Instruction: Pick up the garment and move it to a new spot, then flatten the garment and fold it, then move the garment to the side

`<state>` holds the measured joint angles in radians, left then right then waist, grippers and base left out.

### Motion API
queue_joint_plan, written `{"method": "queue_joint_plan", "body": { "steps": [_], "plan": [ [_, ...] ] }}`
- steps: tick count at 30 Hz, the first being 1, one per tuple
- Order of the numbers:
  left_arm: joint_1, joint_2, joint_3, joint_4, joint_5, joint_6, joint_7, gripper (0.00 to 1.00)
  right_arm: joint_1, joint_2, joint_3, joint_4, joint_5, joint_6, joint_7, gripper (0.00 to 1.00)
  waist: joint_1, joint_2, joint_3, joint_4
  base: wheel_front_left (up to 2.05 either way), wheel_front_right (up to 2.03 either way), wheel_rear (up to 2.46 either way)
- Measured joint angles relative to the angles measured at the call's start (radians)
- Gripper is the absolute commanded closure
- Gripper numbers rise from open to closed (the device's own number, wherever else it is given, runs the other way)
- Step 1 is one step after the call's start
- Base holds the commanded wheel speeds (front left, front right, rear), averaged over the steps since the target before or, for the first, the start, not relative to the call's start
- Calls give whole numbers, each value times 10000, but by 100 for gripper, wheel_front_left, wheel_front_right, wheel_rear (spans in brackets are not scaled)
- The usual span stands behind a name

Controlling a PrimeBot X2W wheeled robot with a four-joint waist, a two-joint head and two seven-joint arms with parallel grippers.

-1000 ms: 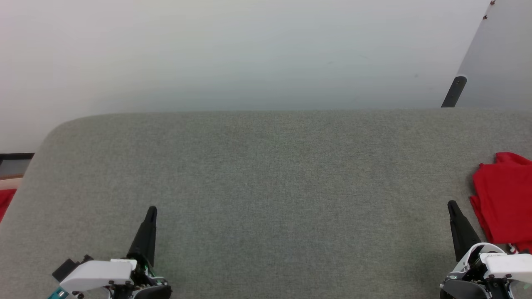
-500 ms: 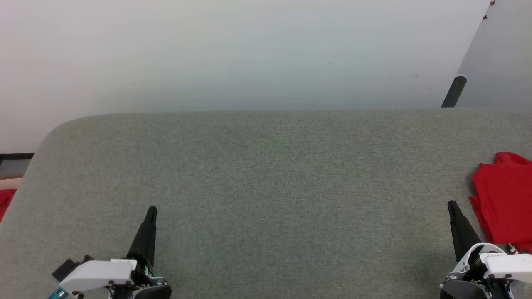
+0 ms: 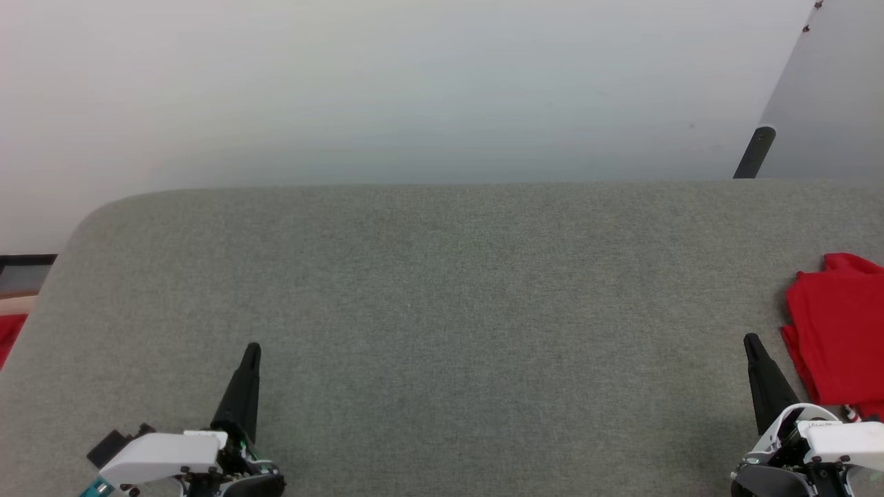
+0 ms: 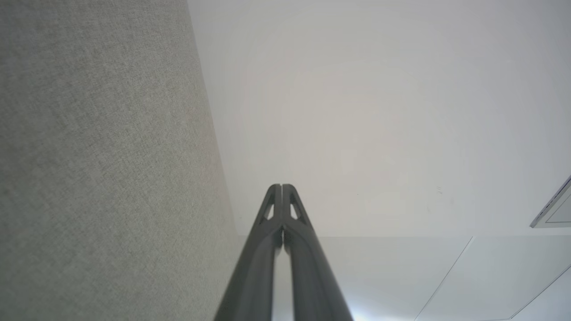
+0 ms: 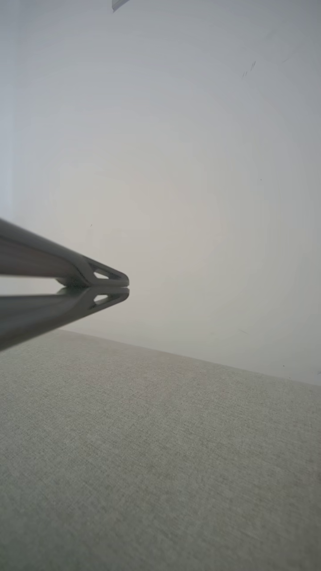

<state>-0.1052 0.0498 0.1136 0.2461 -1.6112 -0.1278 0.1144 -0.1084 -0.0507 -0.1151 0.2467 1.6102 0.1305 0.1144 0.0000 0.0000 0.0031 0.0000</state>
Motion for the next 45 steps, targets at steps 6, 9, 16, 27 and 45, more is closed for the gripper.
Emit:
{"method": "queue_joint_plan", "body": {
  "steps": [6,9,16,27,45],
  "plan": [
    [0,0,0,0,2,0,0,100,0,0,0,0,0,0,0,100,0,0,0,0,0,0,0],
    [0,0,0,0,2,0,2,100,0,0,0,0,0,0,0,100,0,0,0,0,0,0,0],
    [0,0,0,0,2,0,2,100,0,0,0,0,0,0,0,100,0,0,0,0,0,0,0],
    [0,0,0,0,2,0,0,100,0,0,2,0,0,0,0,100,0,0,0,0,0,0,0],
    [0,0,0,0,2,0,0,100,0,0,2,0,0,0,0,100,0,0,0,0,0,0,0]
  ]
}}
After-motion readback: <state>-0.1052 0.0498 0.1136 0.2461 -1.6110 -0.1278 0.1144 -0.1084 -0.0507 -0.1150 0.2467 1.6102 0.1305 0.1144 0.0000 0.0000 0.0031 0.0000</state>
